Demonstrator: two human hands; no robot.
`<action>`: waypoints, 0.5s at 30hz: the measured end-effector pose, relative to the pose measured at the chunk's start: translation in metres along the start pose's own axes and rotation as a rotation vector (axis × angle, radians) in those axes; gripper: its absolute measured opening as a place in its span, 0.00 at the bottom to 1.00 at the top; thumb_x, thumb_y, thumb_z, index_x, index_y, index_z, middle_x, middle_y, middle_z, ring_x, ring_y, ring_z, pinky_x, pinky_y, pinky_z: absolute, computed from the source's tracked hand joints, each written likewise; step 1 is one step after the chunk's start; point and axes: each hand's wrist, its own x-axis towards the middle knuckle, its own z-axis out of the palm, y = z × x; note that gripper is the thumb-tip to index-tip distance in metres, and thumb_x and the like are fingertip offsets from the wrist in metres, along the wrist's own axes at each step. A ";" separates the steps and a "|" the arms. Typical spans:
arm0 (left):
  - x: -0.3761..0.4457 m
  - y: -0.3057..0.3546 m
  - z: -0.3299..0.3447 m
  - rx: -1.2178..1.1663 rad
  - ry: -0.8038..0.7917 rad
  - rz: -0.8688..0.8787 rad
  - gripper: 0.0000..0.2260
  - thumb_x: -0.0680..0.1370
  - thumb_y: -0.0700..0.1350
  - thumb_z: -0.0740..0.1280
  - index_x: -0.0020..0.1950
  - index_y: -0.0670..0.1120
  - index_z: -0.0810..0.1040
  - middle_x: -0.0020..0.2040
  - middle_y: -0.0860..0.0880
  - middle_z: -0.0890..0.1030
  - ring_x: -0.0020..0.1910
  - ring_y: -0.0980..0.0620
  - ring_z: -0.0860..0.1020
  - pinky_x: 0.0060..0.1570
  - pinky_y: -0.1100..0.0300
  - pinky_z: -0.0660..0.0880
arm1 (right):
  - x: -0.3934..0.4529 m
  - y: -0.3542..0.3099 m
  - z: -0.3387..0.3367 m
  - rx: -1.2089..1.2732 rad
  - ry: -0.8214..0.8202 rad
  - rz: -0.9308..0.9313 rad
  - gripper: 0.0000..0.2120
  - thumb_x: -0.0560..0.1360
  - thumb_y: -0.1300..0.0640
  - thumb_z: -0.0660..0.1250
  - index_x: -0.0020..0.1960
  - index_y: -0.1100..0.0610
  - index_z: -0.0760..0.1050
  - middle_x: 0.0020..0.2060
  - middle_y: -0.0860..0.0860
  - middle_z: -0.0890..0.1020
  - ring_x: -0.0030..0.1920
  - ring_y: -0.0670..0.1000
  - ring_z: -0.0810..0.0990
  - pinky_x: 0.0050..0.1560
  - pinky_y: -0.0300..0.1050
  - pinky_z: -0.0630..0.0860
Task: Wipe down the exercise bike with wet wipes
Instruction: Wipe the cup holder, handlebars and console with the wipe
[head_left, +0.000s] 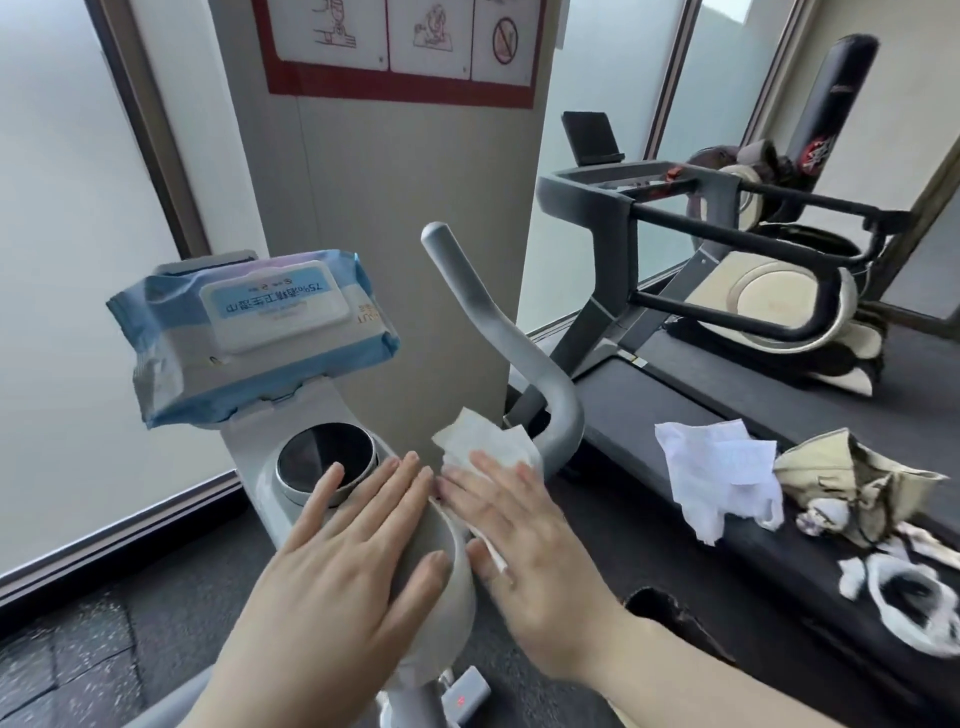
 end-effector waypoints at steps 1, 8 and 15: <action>0.000 0.000 -0.001 -0.003 -0.008 -0.003 0.27 0.78 0.58 0.54 0.71 0.46 0.72 0.72 0.51 0.71 0.72 0.58 0.64 0.72 0.54 0.52 | 0.003 0.006 -0.003 0.001 -0.002 -0.055 0.21 0.82 0.52 0.53 0.74 0.51 0.66 0.72 0.44 0.68 0.75 0.45 0.59 0.76 0.47 0.48; -0.002 0.006 -0.004 -0.040 -0.030 -0.044 0.25 0.79 0.56 0.52 0.70 0.46 0.75 0.70 0.52 0.72 0.72 0.60 0.62 0.72 0.56 0.51 | 0.035 0.034 -0.002 0.042 0.421 0.431 0.19 0.81 0.51 0.53 0.44 0.55 0.81 0.44 0.48 0.81 0.59 0.48 0.74 0.69 0.58 0.63; -0.023 0.000 -0.012 -0.057 -0.028 -0.019 0.27 0.83 0.57 0.45 0.69 0.47 0.75 0.69 0.53 0.74 0.71 0.57 0.64 0.69 0.61 0.54 | 0.029 0.031 -0.008 -0.086 0.192 0.096 0.19 0.81 0.50 0.53 0.49 0.54 0.81 0.46 0.47 0.83 0.52 0.51 0.79 0.63 0.51 0.69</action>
